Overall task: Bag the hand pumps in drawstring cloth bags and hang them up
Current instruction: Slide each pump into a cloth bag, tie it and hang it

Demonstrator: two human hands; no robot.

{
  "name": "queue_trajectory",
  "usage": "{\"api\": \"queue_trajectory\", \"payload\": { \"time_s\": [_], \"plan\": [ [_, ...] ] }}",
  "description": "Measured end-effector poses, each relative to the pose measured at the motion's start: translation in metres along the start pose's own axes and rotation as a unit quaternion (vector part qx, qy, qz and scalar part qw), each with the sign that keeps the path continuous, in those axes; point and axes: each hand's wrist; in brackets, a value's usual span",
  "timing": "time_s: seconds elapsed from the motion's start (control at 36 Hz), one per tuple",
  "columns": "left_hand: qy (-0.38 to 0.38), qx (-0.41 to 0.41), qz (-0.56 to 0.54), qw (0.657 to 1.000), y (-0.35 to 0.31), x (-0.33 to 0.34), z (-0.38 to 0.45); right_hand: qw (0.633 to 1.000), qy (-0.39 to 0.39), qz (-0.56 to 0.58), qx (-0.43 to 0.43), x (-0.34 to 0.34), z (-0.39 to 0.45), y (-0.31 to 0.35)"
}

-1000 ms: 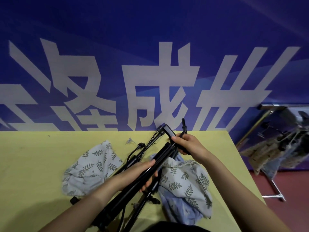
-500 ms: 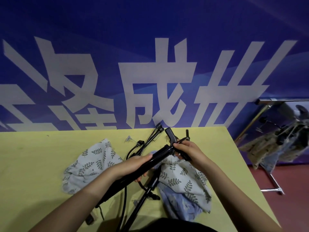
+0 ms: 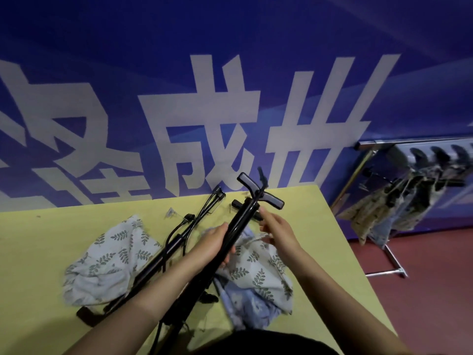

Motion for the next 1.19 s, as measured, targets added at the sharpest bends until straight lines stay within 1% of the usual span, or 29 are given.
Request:
{"api": "queue_trajectory", "payload": {
  "time_s": [0.06,0.11,0.17,0.22,0.25,0.31,0.33,0.39,0.44,0.5,0.58,0.64,0.69,0.72,0.75,0.78,0.81,0.83,0.89,0.94,1.0,1.03,1.06,1.14,1.19],
  "plan": [
    [-0.021,0.005,-0.017,1.0,-0.006,0.014,0.001,0.998,0.04,-0.042,-0.017,0.001,-0.005,-0.003],
    [-0.03,0.01,-0.029,0.999,-0.014,0.028,0.003,0.996,0.061,-0.052,-0.033,-0.001,-0.005,-0.002],
    [-0.026,0.004,-0.044,0.999,-0.021,0.04,0.004,0.997,0.055,-0.034,-0.043,-0.008,-0.001,0.001],
    [-0.029,0.0,-0.058,0.998,-0.026,0.05,0.006,0.998,0.043,-0.005,-0.035,-0.016,0.002,0.006],
    [-0.033,-0.001,-0.061,0.998,-0.028,0.053,0.006,0.998,0.047,0.013,-0.029,-0.021,0.004,0.007],
    [-0.035,0.001,-0.06,0.998,-0.033,0.06,0.006,0.995,0.083,0.059,-0.018,-0.029,0.007,0.008],
    [-0.034,0.002,-0.055,0.998,-0.034,0.063,0.008,0.993,0.104,0.058,-0.022,-0.033,0.008,0.008],
    [-0.038,0.002,-0.042,0.998,-0.035,0.069,0.012,0.99,0.131,-0.001,-0.054,-0.04,0.009,0.011],
    [-0.034,-0.001,-0.036,0.999,-0.038,0.075,0.011,0.989,0.122,-0.03,-0.073,-0.046,0.013,0.012],
    [-0.028,0.007,-0.032,0.999,-0.04,0.078,0.01,0.991,0.114,-0.019,-0.074,-0.051,0.02,0.012],
    [-0.071,0.048,0.054,0.995,-0.037,0.069,0.014,0.994,0.092,-0.01,-0.064,-0.059,0.03,0.013],
    [-0.092,0.043,0.079,0.992,-0.025,0.058,0.022,0.997,0.059,-0.022,-0.05,-0.066,0.038,0.014],
    [-0.126,0.007,0.11,0.986,-0.006,0.044,0.028,0.999,0.031,-0.022,-0.034,-0.072,0.048,0.014],
    [-0.133,-0.015,0.145,0.98,0.002,0.038,0.032,0.999,0.02,-0.018,-0.027,-0.074,0.054,0.016],
    [-0.122,-0.043,0.177,0.976,0.01,0.033,0.033,1.0,0.011,-0.013,-0.022,-0.076,0.059,0.017],
    [-0.101,-0.079,0.186,0.974,0.016,0.029,0.032,1.0,0.006,-0.007,-0.017,-0.077,0.065,0.019],
    [-0.07,-0.129,0.158,0.976,0.02,0.026,0.029,1.0,0.002,0.003,-0.011,-0.078,0.07,0.022],
    [-0.03,-0.188,0.098,0.977,0.023,0.025,0.027,1.0,-0.001,0.012,-0.006,-0.079,0.074,0.025],
    [0.023,-0.265,-0.047,0.963,0.031,0.02,0.026,0.999,0.002,0.039,-0.007,-0.079,0.078,0.032],
    [0.052,-0.285,-0.196,0.937,0.036,0.018,0.027,0.998,0.01,0.069,-0.011,-0.077,0.079,0.038],
    [0.049,-0.269,-0.295,0.916,0.033,0.021,0.025,0.996,0.021,0.09,-0.012,-0.074,0.078,0.042],
    [0.048,-0.25,-0.317,0.914,0.032,0.021,0.025,0.995,0.028,0.096,-0.014,-0.074,0.078,0.042],
    [0.056,-0.222,-0.319,0.92,0.028,0.023,0.023,0.995,0.036,0.095,-0.018,-0.074,0.077,0.042],
    [0.08,-0.158,-0.214,0.961,0.009,0.026,0.014,0.995,0.064,0.075,-0.036,-0.074,0.071,0.039],
    [0.089,-0.114,-0.151,0.978,-0.002,0.03,0.01,0.994,0.078,0.061,-0.041,-0.073,0.065,0.037]
  ]
}}
Point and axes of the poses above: each hand's wrist, its own z-axis towards the middle knuckle, its own x-axis out of the palm, y = z × x, and after that the axes turned 8 degrees about -y, right-handed
